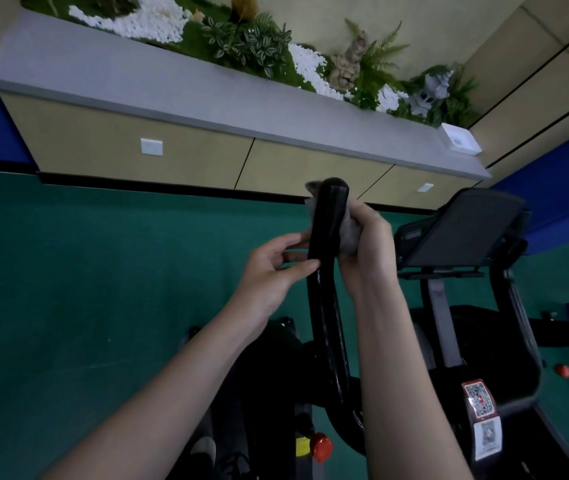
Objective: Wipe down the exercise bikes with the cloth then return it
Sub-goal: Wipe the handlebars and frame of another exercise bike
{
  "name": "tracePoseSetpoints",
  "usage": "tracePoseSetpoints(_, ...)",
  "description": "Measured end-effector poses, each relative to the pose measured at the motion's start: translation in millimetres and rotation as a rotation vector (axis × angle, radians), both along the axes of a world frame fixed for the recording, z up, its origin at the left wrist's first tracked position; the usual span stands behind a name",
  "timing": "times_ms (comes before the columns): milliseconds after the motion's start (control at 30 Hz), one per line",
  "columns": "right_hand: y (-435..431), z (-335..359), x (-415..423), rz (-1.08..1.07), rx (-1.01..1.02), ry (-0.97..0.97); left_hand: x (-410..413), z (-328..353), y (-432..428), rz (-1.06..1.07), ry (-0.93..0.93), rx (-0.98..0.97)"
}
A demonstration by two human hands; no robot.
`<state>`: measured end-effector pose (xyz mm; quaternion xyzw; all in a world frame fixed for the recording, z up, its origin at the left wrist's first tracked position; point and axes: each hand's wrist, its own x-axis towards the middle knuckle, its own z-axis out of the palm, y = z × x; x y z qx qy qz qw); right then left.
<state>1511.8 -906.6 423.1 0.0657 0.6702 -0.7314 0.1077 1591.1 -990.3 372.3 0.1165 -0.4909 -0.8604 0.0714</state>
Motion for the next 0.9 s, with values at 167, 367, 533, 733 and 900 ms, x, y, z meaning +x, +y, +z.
tracePoseSetpoints(167,-0.7,5.0,-2.2,0.09,-0.074,-0.051,-0.6,-2.1,-0.9,-0.002,-0.026,0.0)
tracePoseSetpoints(367,10.1,-8.1,32.1,-0.034,0.286,0.149,0.1,-3.0,-2.5,-0.028,0.004,-0.002)
tracePoseSetpoints(533,25.8,-11.2,70.9,-0.06,0.716,0.456,3.1,-4.5,-6.8,-0.066,-0.009,0.002)
tracePoseSetpoints(733,16.6,-6.0,76.2,-0.295,0.732,0.741,9.4,-9.2,-8.7,-0.116,-0.027,-0.008)
tracePoseSetpoints(900,16.1,-11.4,72.6,-0.173,0.817,0.801,9.2,-7.5,-10.0,-0.128,-0.021,-0.022)
